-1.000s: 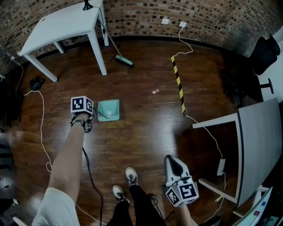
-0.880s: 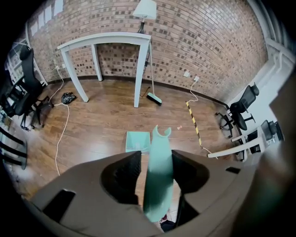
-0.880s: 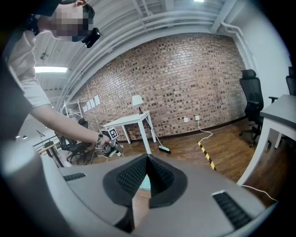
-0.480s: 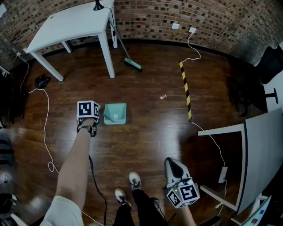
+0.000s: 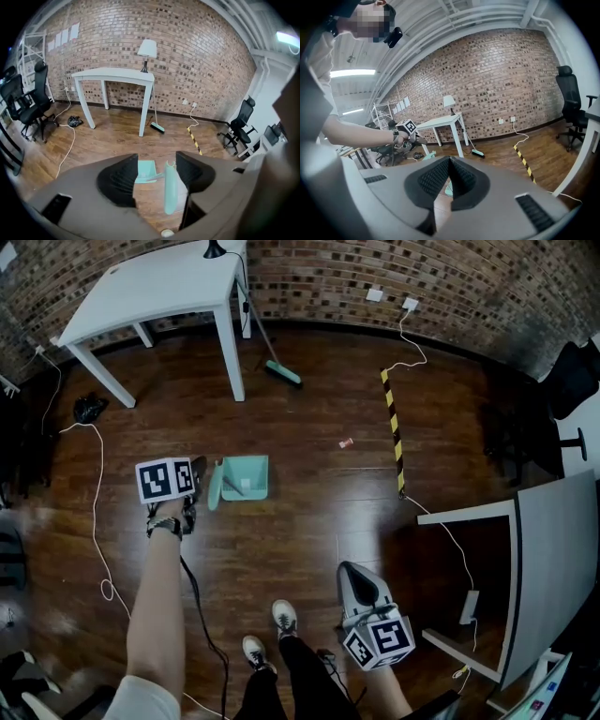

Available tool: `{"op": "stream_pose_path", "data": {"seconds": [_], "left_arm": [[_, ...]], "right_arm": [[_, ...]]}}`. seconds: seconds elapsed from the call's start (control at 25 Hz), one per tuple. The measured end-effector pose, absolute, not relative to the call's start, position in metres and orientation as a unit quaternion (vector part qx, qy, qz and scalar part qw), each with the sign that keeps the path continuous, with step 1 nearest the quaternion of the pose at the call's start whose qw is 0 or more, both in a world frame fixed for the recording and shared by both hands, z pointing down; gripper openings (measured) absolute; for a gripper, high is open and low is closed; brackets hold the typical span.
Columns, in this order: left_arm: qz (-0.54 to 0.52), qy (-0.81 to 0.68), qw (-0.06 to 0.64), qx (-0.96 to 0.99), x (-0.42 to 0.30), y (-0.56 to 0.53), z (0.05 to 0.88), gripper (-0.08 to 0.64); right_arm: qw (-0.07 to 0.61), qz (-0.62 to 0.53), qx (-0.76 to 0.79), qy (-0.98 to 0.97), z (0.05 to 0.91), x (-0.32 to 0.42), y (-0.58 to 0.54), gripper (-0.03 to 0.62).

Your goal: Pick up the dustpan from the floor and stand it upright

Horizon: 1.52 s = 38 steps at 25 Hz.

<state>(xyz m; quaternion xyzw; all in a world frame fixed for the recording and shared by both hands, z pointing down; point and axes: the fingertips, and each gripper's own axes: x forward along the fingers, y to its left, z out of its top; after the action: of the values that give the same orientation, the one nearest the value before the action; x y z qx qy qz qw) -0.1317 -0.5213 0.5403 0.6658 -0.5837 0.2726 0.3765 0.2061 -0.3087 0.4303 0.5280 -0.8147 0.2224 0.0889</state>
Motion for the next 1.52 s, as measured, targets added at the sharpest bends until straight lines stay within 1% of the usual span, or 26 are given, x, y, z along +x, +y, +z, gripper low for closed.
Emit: {"op": "stream_pose_path", "data": {"seconds": [0.08,0.16,0.28,0.4,0.48,0.52,0.76,1.04,1.32,1.52], "left_arm": [[0.260,-0.584,0.378,0.670,-0.134,-0.507,0.532,0.266],[0.253,-0.588,0.373,0.672,-0.134,-0.489,0.524,0.214],[0.254,-0.600,0.358,0.669,-0.134,-0.460,0.512,0.170],[0.253,-0.609,0.335,0.673,-0.133,-0.435,0.495,0.093],[0.239,-0.613,0.319,0.682,-0.132,-0.421,0.477,0.011],[0.228,-0.611,0.308,0.693,-0.129,-0.415,0.467,-0.006],[0.200,-0.594,0.229,0.745,-0.111,-0.350,0.416,-0.006],[0.151,-0.575,0.111,0.797,-0.087,-0.278,0.337,-0.006],[0.093,-0.543,0.045,0.834,-0.081,-0.210,0.251,-0.005],[0.085,-0.532,0.016,0.842,-0.098,-0.169,0.227,-0.008]], "right_arm": [[0.088,0.218,0.529,-0.815,0.426,0.203,-0.306,-0.012],[0.087,0.214,0.529,-0.817,0.423,0.199,-0.302,-0.012],[0.085,0.205,0.524,-0.822,0.416,0.193,-0.296,-0.012],[0.085,0.188,0.519,-0.830,0.404,0.184,-0.291,-0.012],[0.085,0.178,0.514,-0.835,0.394,0.177,-0.289,-0.012],[0.085,0.176,0.510,-0.838,0.389,0.173,-0.287,-0.012],[0.080,0.169,0.497,-0.848,0.364,0.148,-0.258,-0.012],[0.075,0.150,0.488,-0.857,0.324,0.117,-0.207,-0.012],[0.048,0.114,0.525,-0.842,0.261,0.106,-0.171,-0.012],[0.034,0.102,0.536,-0.837,0.229,0.094,-0.135,-0.012]]}}
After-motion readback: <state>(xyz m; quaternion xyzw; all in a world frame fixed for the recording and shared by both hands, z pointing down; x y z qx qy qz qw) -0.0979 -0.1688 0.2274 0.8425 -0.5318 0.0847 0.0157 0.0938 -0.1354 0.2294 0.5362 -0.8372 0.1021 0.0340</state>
